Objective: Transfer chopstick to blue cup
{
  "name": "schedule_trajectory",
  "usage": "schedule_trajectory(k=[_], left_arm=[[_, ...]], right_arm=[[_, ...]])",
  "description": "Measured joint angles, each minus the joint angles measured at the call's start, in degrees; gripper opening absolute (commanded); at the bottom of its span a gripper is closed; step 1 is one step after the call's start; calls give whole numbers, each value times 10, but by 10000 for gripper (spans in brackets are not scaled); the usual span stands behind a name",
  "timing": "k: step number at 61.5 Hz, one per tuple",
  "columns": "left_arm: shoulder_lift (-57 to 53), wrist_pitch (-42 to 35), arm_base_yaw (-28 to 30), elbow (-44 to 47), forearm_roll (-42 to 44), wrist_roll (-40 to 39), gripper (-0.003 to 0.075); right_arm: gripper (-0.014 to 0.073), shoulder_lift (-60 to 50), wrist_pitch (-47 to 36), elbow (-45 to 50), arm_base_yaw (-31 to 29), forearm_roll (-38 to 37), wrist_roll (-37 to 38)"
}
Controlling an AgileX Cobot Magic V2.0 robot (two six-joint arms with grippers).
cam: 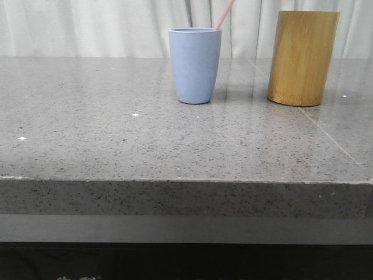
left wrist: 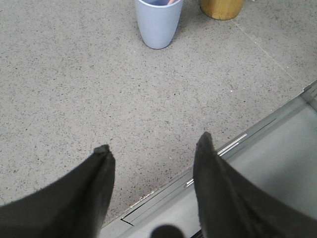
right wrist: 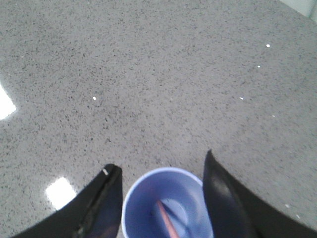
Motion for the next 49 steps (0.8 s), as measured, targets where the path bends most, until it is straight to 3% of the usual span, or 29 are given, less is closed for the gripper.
schedule_trajectory(k=[16,27,35,49], left_arm=[[0,0,0,0,0,0,368],[0,0,0,0,0,0,368],[0,0,0,0,0,0,368],[0,0,0,0,0,0,368]], right_arm=[[403,-91,65,0,0,-127,108],[403,-164,112,31,-14,-139,161],[403,-216,94,114,-28,-141,179],[403,-348,-7,325,-38,-143,191]])
